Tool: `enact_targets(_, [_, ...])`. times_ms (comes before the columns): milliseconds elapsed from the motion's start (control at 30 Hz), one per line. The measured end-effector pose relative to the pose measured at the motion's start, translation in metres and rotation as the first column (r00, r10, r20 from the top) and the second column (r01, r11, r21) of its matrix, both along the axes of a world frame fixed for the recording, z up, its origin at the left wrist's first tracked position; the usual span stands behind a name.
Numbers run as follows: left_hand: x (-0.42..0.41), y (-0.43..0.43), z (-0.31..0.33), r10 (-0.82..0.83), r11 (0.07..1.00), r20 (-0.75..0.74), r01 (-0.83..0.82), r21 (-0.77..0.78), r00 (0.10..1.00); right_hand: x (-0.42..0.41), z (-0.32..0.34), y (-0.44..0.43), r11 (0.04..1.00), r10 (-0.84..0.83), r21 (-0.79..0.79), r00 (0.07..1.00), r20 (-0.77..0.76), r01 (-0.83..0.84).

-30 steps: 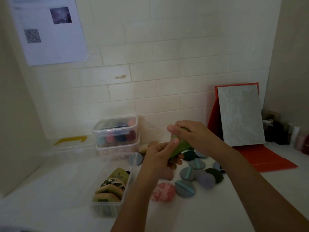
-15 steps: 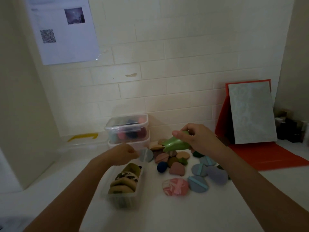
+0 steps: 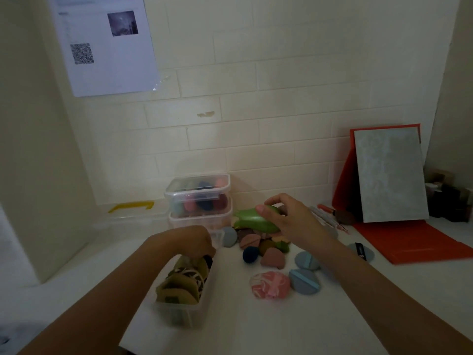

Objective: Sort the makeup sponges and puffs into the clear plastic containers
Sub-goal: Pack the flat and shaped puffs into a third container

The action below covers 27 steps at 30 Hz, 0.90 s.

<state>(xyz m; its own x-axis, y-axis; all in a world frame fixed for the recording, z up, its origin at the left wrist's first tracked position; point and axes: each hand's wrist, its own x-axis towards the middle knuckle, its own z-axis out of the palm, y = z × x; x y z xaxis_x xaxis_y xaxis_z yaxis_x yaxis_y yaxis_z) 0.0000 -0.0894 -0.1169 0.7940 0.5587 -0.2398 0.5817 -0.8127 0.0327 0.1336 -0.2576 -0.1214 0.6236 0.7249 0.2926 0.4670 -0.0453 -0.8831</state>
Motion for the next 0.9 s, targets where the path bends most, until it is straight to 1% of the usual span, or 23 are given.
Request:
enact_targets(67, [-0.008,-0.004,0.009,-0.006,1.000,0.028,0.006,0.000,1.000,-0.003,-0.001,0.002,1.000,0.016,-0.005,0.999,-0.032,-0.016])
enact_targets(167, [-0.027,-0.013,0.018,0.000,1.000,0.048,0.000,-0.007,0.999,-0.007,0.001,0.002,1.000,0.011,-0.013,1.000,0.006,-0.011])
enact_targets(300, [-0.059,-0.034,0.014,-0.013,0.999,0.181,0.019,-0.033,0.983,-0.008,0.005,-0.001,1.000,-0.011,-0.029,0.999,0.031,0.011])
enact_targets(400, [-0.080,-0.043,0.005,-0.056,0.996,0.247,0.070,-0.050,0.967,-0.011,0.008,-0.005,0.999,-0.027,-0.043,0.998,0.052,0.029])
enact_targets(500, [-0.093,-0.041,-0.008,-0.064,0.985,0.366,0.118,-0.127,0.928,-0.029,0.011,-0.002,0.996,0.069,-0.068,0.992,0.104,-0.062])
enact_targets(600, [-0.098,-0.037,-0.023,-0.075,0.982,0.487,0.149,-0.116,0.870,-0.056,0.008,0.016,0.988,0.145,-0.079,0.980,0.136,-0.136])
enact_targets(700, [-0.097,-0.037,-0.029,-0.082,0.988,0.586,0.142,-0.057,0.806,-0.073,0.003,0.042,0.992,0.109,-0.090,0.950,0.292,-0.087])
enact_targets(767, [-0.096,-0.037,-0.031,-0.073,0.990,0.626,0.131,-0.047,0.776,-0.078,-0.002,0.058,0.992,0.104,-0.104,0.937,0.332,-0.073])
enact_targets(900, [-0.096,-0.034,-0.037,-0.083,0.994,0.686,0.112,0.002,0.723,-0.085,-0.018,0.079,0.982,0.101,-0.188,0.907,0.409,-0.024])
